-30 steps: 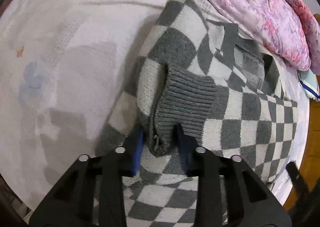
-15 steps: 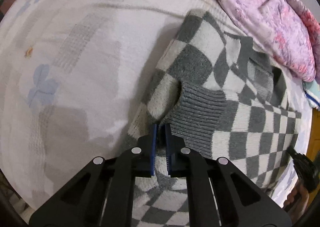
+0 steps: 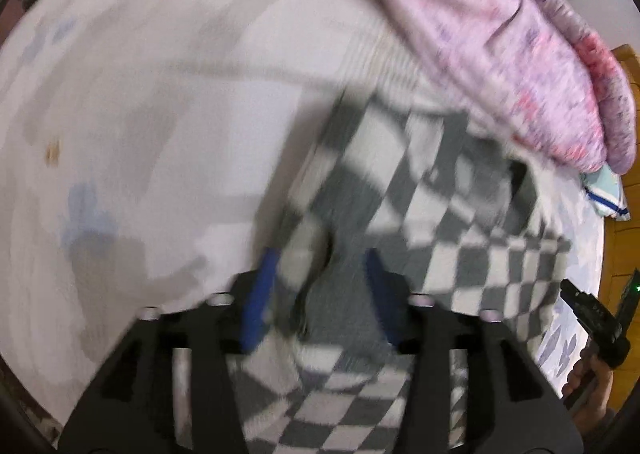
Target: Fold large clothes
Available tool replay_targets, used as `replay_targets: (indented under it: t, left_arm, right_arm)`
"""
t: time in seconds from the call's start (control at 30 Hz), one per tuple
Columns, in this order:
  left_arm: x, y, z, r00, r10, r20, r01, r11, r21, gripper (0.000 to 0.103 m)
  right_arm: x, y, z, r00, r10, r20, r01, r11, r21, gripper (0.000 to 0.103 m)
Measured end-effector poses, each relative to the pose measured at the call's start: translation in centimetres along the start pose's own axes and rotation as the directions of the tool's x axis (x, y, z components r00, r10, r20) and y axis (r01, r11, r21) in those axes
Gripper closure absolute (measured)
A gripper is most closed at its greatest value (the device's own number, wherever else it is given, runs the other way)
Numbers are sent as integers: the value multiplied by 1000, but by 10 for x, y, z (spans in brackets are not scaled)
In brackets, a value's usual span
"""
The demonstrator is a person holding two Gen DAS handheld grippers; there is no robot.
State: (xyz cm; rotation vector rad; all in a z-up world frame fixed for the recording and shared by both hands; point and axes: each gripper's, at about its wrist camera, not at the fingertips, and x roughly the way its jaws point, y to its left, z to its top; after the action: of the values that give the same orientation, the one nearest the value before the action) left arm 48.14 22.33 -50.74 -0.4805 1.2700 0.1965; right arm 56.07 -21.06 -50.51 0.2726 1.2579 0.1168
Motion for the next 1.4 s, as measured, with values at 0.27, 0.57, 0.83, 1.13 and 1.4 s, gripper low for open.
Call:
replay_targets:
  t: [0.27, 0.57, 0.83, 1.13, 1.4]
  left_arm:
    - [43, -13, 80, 1000, -24, -19, 23, 999, -25, 47]
    - [102, -21, 119, 987, 126, -95, -123, 992, 41, 45]
    - [79, -45, 98, 989, 150, 1, -147, 966, 211, 87]
    - [-4, -50, 58, 987, 118, 108, -142, 959, 247, 88]
    - [-91, -35, -23, 976, 111, 189, -145, 974, 175, 89]
  right_arm:
    - [33, 8, 56, 994, -105, -12, 105, 994, 7, 53]
    - [91, -25, 81, 978, -113, -173, 131, 987, 94, 45]
    - [77, -35, 65, 993, 11, -115, -1, 997, 82, 83]
    - [-10, -33, 24, 992, 113, 61, -117, 991, 60, 85]
    - [-92, -24, -30, 968, 185, 167, -195, 980, 42, 85]
